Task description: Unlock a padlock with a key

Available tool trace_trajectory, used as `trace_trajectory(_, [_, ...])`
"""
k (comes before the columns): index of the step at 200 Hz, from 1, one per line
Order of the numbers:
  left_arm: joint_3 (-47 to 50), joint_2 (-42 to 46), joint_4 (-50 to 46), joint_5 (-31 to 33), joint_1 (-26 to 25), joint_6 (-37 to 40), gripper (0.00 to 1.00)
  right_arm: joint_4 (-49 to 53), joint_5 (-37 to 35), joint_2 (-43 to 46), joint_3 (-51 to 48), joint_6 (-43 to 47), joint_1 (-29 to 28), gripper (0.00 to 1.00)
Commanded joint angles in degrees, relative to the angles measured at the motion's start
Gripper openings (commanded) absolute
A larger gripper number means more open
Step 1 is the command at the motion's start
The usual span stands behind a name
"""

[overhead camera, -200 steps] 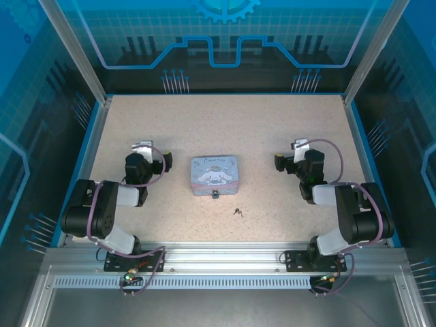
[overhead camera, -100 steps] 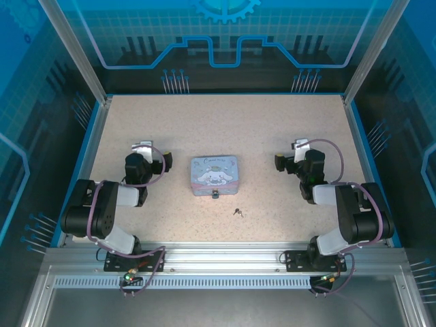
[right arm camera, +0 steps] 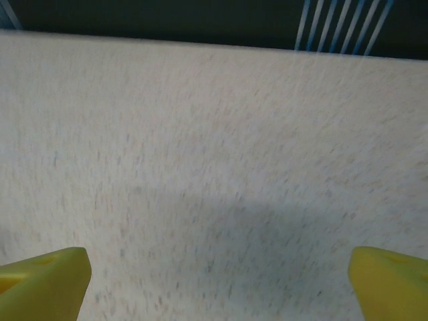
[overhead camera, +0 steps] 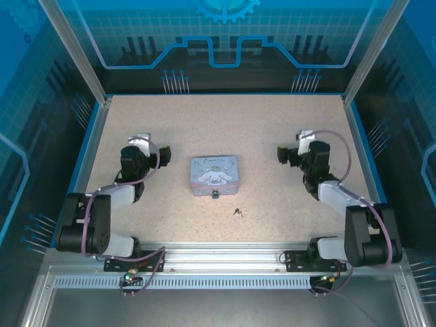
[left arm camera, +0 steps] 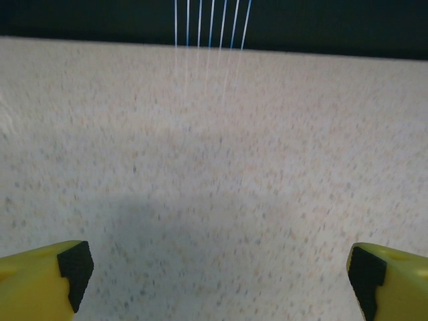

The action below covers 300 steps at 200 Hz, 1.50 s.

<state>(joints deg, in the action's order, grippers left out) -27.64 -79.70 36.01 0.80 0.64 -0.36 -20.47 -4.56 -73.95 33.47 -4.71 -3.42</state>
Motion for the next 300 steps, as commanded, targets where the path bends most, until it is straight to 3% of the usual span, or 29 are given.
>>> trace_trajectory(1, [-5.26,4.21,-11.99,0.65,0.41,-4.41,0.99,23.31,-9.30,3.54,9.41,-14.25,0.51,1.00])
trace_trajectory(12, [-8.24,5.94,-18.68,-0.02,0.34,-8.86,0.99,31.32,-9.26,3.28,13.38,-19.49,1.85,1.00])
trace_trajectory(50, [-17.49,8.70,-42.05,-2.38,-2.04,-23.56,0.99,43.51,2.46,3.85,20.13,-20.31,0.46,1.00])
trace_trajectory(91, [-16.23,14.27,-51.30,-6.82,-10.92,-30.58,0.99,54.18,14.95,5.35,23.06,-26.47,-8.07,0.99])
trace_trajectory(156, [-8.62,19.42,-49.28,-6.15,-22.92,-39.69,0.99,50.47,14.90,0.32,17.72,-50.11,-27.08,0.91])
trace_trajectory(199, [-7.67,15.41,-45.85,-5.46,-27.19,-41.49,0.99,51.17,11.68,-5.36,21.44,-55.65,-35.18,0.93])
trace_trajectory(235, [-7.47,10.57,-39.81,-5.45,-28.83,-43.64,0.99,52.57,11.17,-10.21,24.62,-55.57,-35.87,0.91])
trace_trajectory(257, [-9.72,6.41,-39.02,-5.80,-29.32,-43.78,0.99,51.18,12.46,-12.98,25.46,-56.42,-35.52,0.85])
trace_trajectory(300, [-14.42,-0.91,-35.78,-6.74,-29.94,-44.02,0.99,49.83,15.42,-19.34,28.33,-56.47,-32.88,0.57])
